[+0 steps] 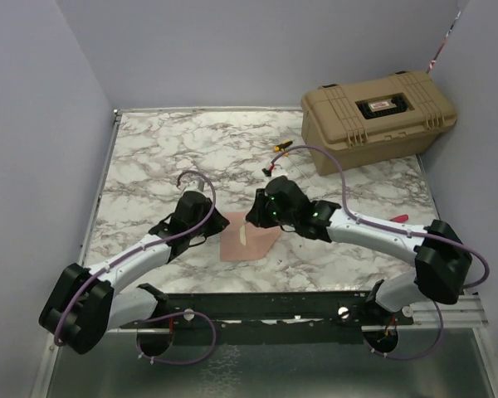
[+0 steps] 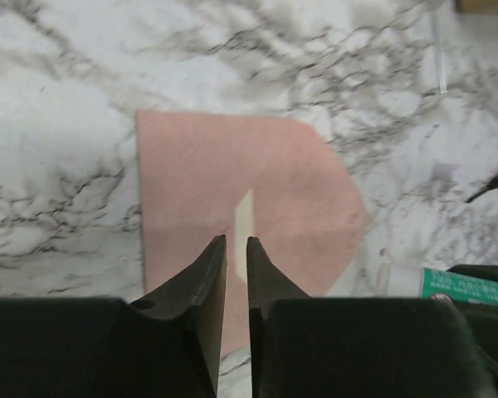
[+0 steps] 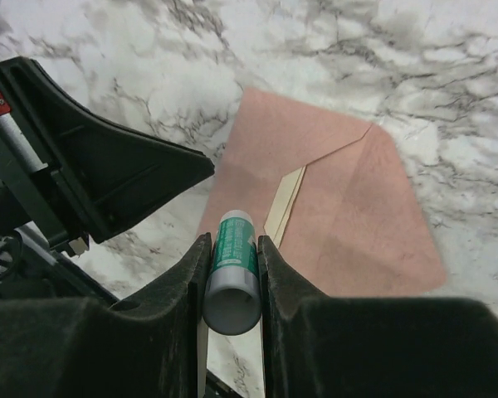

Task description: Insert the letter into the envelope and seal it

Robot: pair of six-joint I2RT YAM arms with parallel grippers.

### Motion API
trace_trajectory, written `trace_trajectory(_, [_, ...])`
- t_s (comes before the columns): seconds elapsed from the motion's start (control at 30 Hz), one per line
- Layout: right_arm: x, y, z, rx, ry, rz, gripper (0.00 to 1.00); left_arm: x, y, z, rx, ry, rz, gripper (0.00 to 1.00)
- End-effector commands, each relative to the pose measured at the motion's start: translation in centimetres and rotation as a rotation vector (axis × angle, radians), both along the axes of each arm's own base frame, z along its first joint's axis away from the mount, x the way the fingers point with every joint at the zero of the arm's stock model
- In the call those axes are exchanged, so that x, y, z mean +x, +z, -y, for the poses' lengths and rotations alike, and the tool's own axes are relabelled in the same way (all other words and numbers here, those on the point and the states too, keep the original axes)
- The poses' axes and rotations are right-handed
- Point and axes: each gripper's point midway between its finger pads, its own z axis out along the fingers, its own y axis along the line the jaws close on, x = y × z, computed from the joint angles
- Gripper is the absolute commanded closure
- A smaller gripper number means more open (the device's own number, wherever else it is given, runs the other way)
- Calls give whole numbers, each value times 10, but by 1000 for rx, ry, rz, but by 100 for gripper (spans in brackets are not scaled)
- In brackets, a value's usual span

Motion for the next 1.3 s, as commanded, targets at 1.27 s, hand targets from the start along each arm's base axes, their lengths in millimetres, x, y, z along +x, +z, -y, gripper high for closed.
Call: trace_trajectory(1.27, [-2,-101,-33,-401,102,58,99,16,-33,-8,-188,83,-66,100])
